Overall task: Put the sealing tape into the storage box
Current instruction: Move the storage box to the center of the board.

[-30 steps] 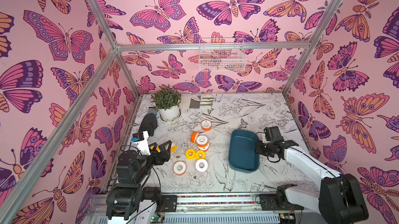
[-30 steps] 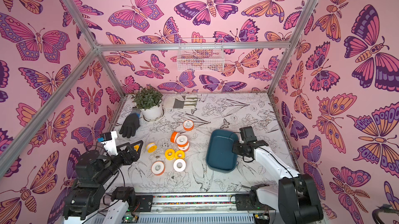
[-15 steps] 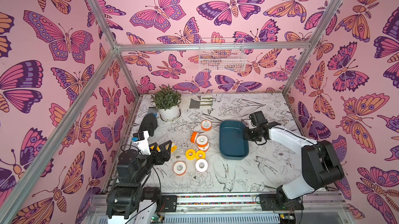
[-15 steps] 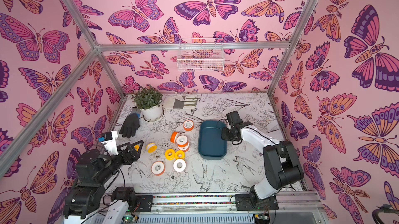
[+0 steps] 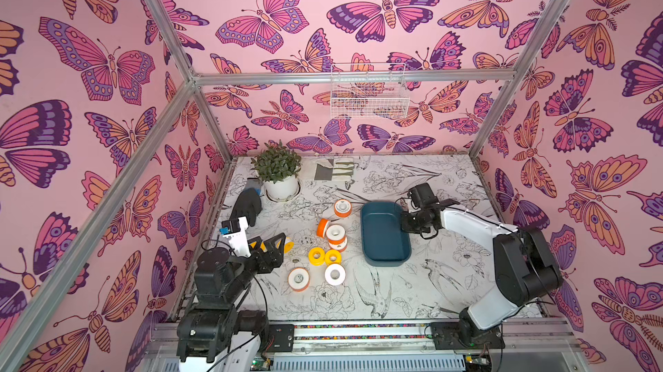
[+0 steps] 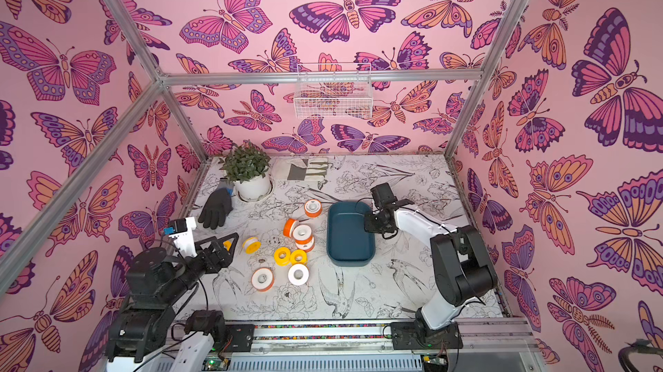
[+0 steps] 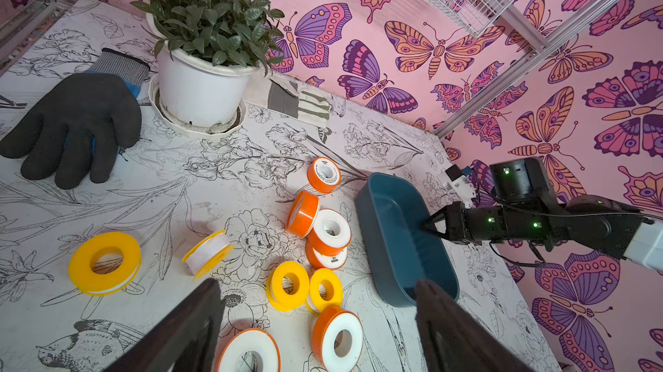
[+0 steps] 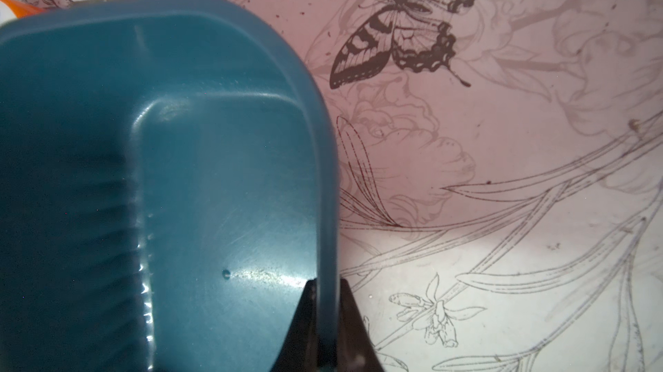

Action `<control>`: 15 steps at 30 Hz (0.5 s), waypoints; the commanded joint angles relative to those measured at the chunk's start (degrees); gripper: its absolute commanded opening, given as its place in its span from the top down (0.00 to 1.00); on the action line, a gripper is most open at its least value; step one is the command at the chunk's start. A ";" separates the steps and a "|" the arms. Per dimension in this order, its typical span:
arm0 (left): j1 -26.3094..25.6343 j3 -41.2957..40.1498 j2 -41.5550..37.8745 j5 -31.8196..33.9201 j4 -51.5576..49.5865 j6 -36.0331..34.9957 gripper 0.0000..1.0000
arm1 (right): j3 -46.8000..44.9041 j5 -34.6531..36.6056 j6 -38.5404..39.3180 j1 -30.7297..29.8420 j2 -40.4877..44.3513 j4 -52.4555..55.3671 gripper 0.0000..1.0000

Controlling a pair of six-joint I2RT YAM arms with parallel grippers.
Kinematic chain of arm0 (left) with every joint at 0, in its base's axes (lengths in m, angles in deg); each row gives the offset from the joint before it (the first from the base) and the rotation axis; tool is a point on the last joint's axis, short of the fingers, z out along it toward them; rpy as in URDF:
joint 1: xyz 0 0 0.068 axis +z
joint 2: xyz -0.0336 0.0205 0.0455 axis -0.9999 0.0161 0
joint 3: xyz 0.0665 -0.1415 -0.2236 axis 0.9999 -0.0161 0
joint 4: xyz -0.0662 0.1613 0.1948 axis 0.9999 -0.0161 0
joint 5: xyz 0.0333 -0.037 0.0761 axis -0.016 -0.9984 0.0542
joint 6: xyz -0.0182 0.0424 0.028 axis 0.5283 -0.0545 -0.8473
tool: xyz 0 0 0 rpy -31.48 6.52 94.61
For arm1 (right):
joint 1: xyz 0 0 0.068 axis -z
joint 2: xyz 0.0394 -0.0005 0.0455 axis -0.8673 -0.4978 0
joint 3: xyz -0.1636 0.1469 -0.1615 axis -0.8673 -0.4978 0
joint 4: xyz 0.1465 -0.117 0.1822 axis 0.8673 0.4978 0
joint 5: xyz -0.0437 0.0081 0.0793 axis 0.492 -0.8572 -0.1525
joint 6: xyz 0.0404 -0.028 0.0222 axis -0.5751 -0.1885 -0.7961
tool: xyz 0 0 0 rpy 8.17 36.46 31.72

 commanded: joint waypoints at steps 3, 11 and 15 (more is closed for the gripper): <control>0.27 -0.68 0.69 -1.10 -0.01 -1.14 0.12 | 0.10 0.58 0.95 -0.59 3.05 3.27 0.71; 0.27 -0.67 1.55 -1.21 -0.10 -1.39 0.12 | -4.05 1.23 0.80 -0.59 13.80 -0.01 0.52; 0.27 -0.56 2.34 -1.31 -0.08 -1.49 0.12 | -12.95 2.94 -0.24 -0.61 24.03 -7.99 0.47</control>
